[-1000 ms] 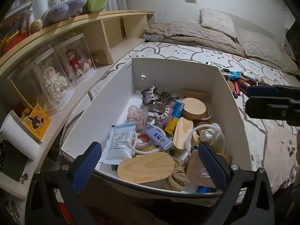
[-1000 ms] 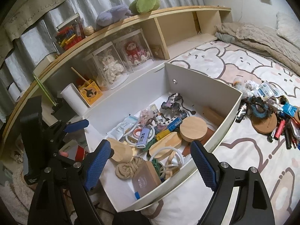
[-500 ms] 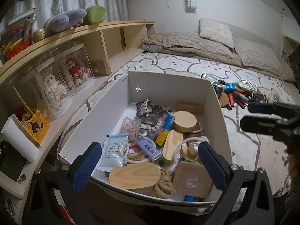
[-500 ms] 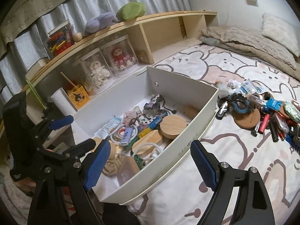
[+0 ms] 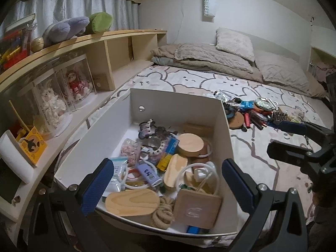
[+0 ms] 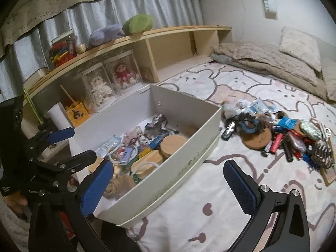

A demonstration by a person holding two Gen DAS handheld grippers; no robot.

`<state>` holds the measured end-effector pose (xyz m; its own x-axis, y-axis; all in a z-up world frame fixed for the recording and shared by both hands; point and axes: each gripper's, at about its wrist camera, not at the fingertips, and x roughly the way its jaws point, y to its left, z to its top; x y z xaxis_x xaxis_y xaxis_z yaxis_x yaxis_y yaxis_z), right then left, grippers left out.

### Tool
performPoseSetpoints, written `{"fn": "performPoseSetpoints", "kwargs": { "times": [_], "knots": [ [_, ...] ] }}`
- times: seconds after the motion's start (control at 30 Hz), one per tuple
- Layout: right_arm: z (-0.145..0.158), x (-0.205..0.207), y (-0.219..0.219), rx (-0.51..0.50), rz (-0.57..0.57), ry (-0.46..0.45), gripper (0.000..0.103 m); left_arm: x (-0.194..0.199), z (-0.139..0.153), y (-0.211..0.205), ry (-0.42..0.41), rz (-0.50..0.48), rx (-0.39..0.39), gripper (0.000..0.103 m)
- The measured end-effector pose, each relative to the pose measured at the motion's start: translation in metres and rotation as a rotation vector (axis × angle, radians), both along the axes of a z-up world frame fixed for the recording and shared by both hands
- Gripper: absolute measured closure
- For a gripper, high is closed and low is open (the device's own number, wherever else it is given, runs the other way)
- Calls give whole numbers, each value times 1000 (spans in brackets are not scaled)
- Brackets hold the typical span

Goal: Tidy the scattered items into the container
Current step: 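Move both open tools away from the white box toward the pile of items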

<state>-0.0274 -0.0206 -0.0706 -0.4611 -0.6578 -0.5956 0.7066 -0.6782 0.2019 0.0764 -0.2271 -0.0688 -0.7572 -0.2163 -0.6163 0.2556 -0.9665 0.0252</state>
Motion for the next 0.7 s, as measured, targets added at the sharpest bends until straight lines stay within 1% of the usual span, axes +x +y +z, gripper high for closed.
{"fn": "performPoseSetpoints", "kwargs": {
  "times": [0.23, 0.43, 0.7],
  "knots": [
    [2, -5, 19, -1, -52, 14, 0, -4, 8, 10, 31, -17, 9, 0],
    [5, -9, 41, -5, -109, 27, 0, -14, 15, 27, 52, -61, 11, 0],
    [11, -10, 76, 19, -195, 53, 0, -30, 27, 51, 87, -117, 29, 0]
  ]
}}
